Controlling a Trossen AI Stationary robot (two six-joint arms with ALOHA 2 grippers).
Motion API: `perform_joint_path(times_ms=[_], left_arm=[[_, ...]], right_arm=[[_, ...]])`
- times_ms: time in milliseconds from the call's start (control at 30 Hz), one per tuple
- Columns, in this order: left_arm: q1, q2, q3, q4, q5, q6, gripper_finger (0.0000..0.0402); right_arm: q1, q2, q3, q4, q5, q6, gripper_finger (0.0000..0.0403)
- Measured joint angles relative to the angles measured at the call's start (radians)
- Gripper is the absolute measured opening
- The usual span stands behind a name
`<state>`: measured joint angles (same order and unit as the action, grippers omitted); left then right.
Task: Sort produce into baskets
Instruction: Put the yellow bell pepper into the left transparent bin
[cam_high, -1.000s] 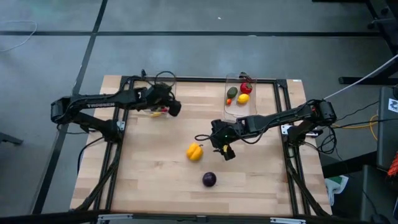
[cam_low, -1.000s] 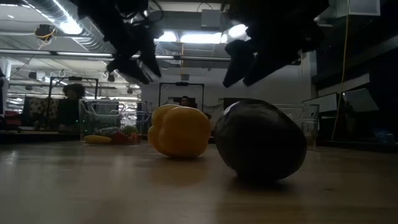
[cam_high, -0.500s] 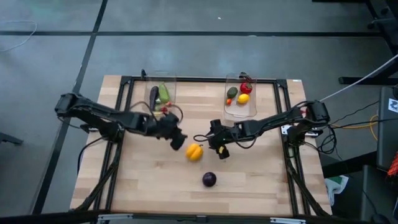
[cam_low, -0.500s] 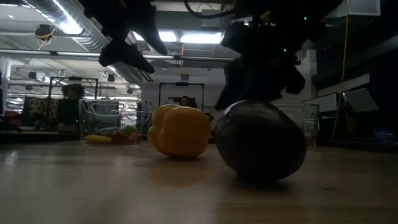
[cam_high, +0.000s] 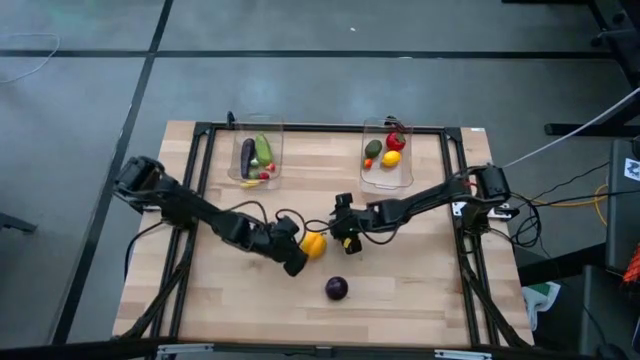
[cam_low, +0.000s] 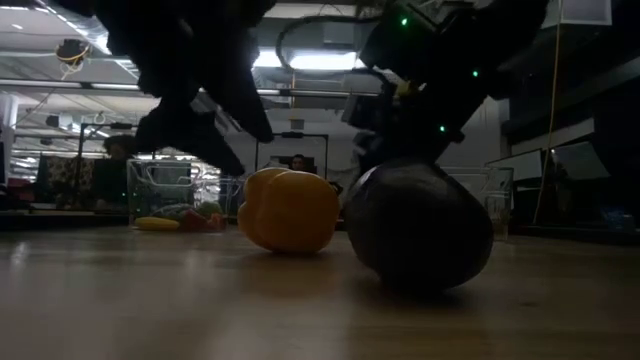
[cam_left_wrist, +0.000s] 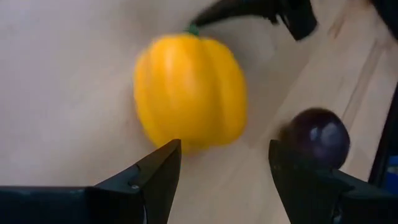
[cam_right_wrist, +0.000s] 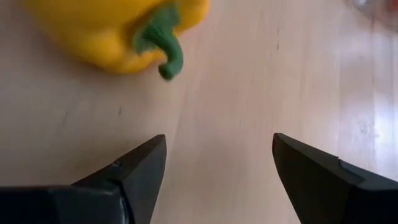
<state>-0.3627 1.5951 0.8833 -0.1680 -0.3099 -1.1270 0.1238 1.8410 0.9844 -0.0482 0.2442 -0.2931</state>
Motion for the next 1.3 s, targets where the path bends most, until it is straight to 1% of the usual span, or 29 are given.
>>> perform_joint_path(times_ms=[300,433,567,967,1133,1300], left_arm=[[-0.03,0.084,0.0,-0.006,0.012,-0.091,0.0237],[-0.031,0.088,0.001,-0.04,0.008,-0.124,0.0237],[-0.03,0.09,0.0,-0.066,-0.016,-0.154,0.0237],[-0.028,0.09,0.0,-0.145,-0.044,-0.253,0.0237],[-0.028,0.09,0.0,-0.148,-0.042,-0.263,0.0237],[-0.028,0.09,0.0,-0.168,-0.043,-0.284,0.0237]], right_arm=[[0.0,0.046,0.0,0.099,0.018,0.001,0.0291],[0.0,0.044,0.0,0.15,0.042,0.001,0.0291],[0.0,0.041,0.0,0.195,0.044,0.001,0.0291],[0.001,0.041,0.003,0.239,0.034,0.0,0.0291],[0.001,0.041,0.043,0.23,0.033,0.0,0.0291],[0.001,0.04,0.093,0.224,-0.009,0.0,0.0291]])
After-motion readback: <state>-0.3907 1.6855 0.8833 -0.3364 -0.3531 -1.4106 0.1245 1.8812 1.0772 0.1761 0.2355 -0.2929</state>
